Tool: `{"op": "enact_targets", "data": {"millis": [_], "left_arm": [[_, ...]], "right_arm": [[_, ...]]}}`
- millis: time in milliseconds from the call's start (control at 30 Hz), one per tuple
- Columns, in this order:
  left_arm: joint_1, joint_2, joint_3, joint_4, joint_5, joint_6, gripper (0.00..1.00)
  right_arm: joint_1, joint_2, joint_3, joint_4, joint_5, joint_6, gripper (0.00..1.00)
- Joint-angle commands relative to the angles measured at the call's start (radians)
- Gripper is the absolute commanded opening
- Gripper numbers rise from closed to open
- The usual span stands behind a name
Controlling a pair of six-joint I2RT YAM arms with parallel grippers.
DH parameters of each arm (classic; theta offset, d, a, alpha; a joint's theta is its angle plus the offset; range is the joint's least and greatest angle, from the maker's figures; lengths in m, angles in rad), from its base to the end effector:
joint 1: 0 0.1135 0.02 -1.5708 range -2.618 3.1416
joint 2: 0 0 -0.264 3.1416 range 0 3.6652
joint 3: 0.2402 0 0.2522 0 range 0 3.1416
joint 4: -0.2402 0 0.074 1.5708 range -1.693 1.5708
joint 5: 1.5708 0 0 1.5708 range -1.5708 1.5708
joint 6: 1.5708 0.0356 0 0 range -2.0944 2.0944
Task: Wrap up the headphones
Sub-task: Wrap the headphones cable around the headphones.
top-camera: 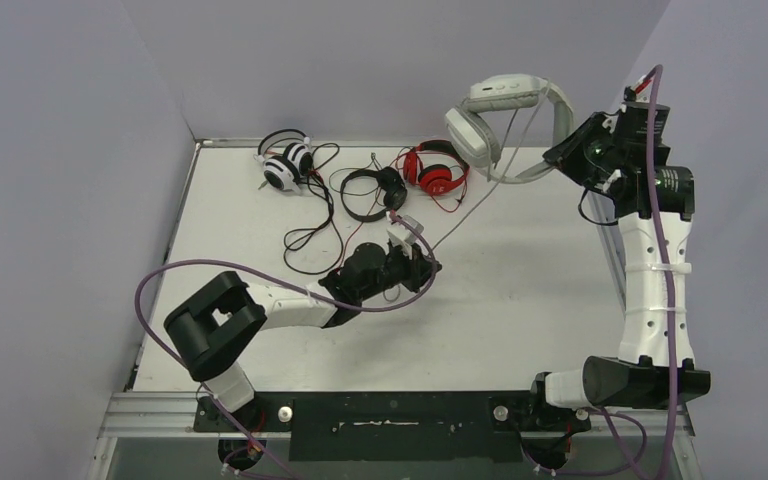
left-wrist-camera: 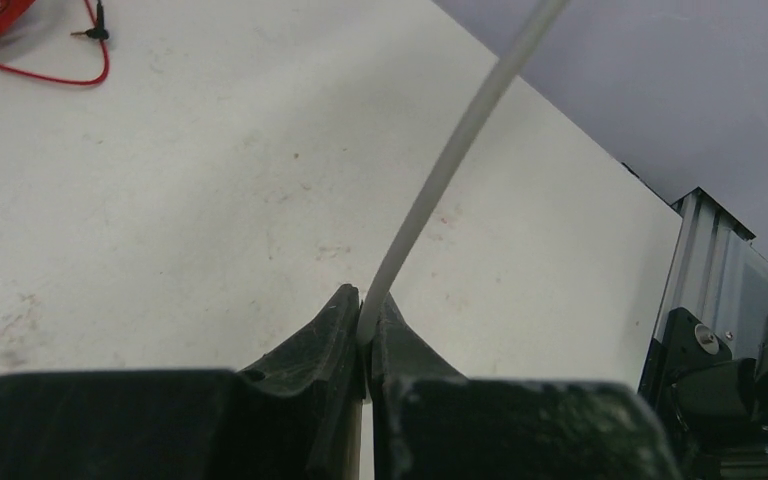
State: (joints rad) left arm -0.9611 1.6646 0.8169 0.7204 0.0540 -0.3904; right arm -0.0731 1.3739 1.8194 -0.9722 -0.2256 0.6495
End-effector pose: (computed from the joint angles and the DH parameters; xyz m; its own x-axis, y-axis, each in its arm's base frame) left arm 0.2048 -0.2966 0.2185 -0.3904 -0.1046 -0.9147 0.7577 0.5278 -0.3838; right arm 0.2574 -0.0109 0.4775 -0.4728 0.6257 -0.6204 0.2063 0.7632 0.6124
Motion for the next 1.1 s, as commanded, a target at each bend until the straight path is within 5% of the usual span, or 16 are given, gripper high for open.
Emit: {"op": "enact_targets", "data": {"millis": [0, 400, 767, 933, 1067], "left_arm": [[0.059, 0.007, -0.049, 0.069, 0.123, -0.071, 0.0], [0.28, 0.06, -0.14, 0.332, 0.371, -0.225, 0.22], [0.357, 0.164, -0.092, 0.518, 0.422, -0.342, 0.21], [0.442, 0.162, -0.061, 0.582, 0.469, -0.403, 0.15], [0.492, 0.103, -0.024, 0.46, 0.5, -0.365, 0.09]], "right_arm": [[0.025, -0.091, -0.055, 0.126, -0.236, -0.011, 0.0], [0.281, -0.182, -0.263, 0.188, -0.55, -0.07, 0.0], [0.453, -0.23, -0.323, 0.132, -0.628, -0.143, 0.0], [0.542, -0.238, -0.36, 0.027, -0.522, -0.243, 0.0], [0.579, -0.22, -0.395, -0.064, -0.342, -0.292, 0.0]]}}
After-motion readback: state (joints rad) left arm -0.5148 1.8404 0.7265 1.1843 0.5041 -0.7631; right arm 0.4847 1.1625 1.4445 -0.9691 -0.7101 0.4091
